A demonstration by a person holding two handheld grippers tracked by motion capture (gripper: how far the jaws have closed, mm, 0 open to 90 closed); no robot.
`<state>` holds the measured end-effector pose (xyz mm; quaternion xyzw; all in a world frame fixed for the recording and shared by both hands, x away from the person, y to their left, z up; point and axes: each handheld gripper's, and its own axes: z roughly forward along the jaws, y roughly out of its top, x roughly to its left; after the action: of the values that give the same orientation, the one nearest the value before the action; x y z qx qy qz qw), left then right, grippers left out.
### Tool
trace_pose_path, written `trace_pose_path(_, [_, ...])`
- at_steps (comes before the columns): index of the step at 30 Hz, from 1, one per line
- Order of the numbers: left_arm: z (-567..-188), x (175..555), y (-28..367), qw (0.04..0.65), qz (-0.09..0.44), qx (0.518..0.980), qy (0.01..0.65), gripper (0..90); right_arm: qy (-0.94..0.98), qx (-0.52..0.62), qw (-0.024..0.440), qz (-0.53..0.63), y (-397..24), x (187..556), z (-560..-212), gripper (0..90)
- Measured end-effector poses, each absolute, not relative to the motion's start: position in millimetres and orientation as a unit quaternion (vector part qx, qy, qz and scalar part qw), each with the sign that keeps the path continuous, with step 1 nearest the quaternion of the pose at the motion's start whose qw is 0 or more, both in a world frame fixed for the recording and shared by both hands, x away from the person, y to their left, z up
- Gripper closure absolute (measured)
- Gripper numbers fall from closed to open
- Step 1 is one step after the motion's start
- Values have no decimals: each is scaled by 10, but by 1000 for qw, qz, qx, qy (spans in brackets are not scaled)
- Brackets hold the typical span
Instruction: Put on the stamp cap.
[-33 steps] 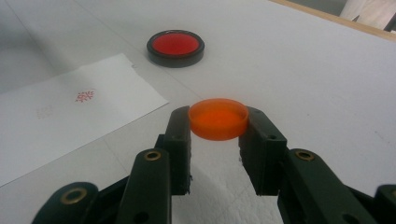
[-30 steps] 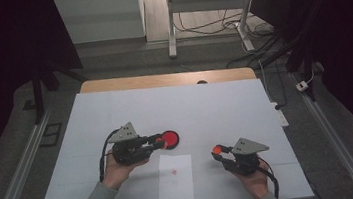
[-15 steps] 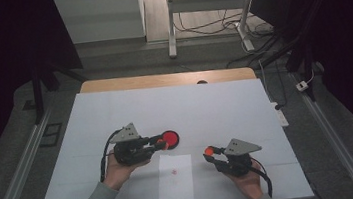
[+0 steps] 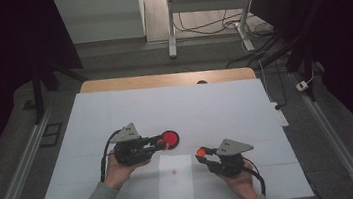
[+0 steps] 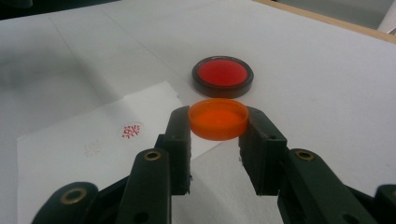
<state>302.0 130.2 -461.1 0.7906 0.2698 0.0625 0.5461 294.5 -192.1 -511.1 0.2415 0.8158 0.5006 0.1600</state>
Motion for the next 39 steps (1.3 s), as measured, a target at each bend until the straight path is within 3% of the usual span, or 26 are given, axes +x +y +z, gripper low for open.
trace_pose_path(39, [-4638, 3018, 1250, 542, 59, 795, 267, 722, 825, 204, 131, 510, -1419, 2945, -5135, 640])
